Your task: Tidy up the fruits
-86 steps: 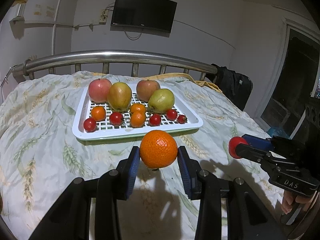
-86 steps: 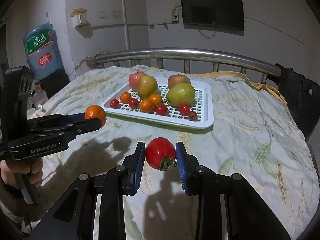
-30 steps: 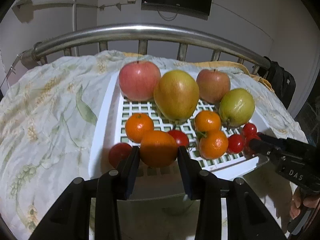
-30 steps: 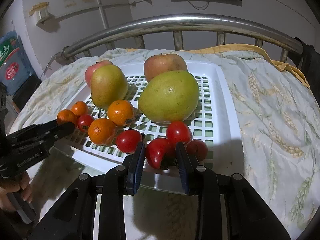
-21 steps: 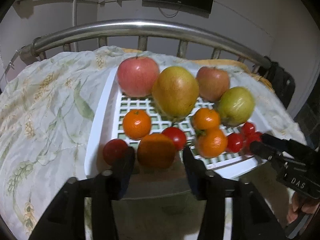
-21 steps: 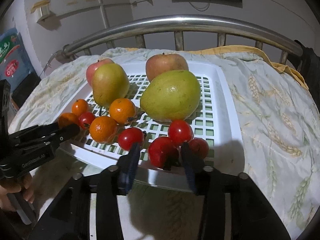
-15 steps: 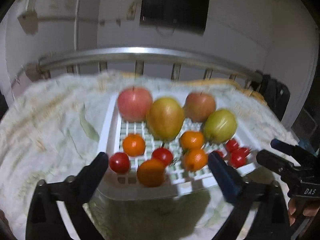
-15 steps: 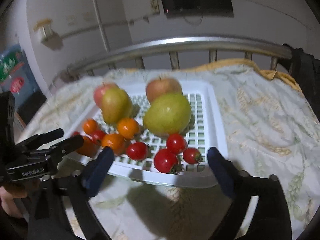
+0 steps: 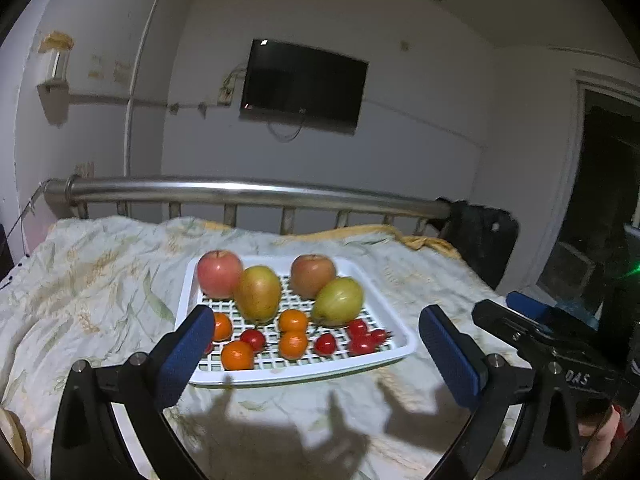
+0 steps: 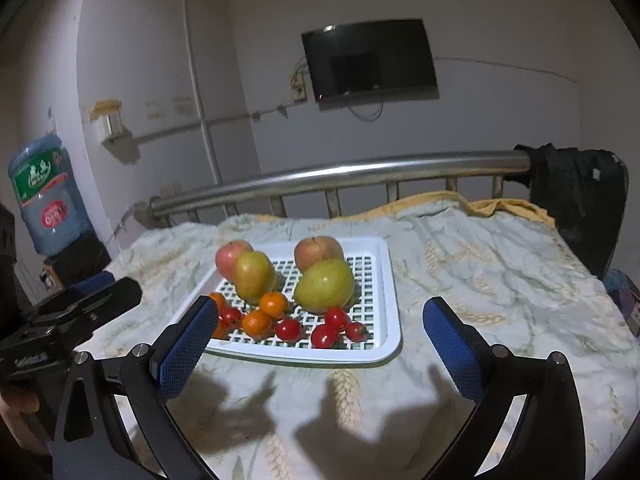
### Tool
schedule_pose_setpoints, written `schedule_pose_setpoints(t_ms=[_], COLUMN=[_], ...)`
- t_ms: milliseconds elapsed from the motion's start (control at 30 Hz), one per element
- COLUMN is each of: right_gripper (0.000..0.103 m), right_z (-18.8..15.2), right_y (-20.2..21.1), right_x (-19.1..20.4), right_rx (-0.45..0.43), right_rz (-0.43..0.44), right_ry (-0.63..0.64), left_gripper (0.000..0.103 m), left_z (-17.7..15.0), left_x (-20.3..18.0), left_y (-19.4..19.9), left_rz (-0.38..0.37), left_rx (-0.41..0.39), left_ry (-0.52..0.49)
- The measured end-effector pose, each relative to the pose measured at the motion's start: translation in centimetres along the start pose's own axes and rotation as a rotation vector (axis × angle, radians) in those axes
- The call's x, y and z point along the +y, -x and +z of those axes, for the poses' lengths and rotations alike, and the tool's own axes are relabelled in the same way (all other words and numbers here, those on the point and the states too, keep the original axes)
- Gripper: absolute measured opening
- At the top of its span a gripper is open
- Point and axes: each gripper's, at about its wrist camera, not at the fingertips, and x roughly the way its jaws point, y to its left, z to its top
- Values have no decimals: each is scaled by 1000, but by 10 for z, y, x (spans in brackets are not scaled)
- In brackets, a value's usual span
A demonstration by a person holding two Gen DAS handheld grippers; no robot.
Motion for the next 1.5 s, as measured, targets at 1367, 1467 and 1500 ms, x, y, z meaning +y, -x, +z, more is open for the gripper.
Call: schedule_pose_setpoints(t_ms=[1367, 1467, 1500], right_gripper=[103, 103, 103], right_z=[-84, -92, -95], right_y=[120, 112, 109], right_x=[38, 38, 37], right_rx=[-62, -38, -28], right_rz=[-45, -52, -54], right_ry=[63, 69, 68], left_gripper=[103, 103, 103], left_z=[-109, -116, -118], left_x=[-14, -13, -12], left_y=[78, 68, 65], left_rz=[58, 69, 72], left_rx=[114, 148, 158], left_ry=[-67, -72, -71])
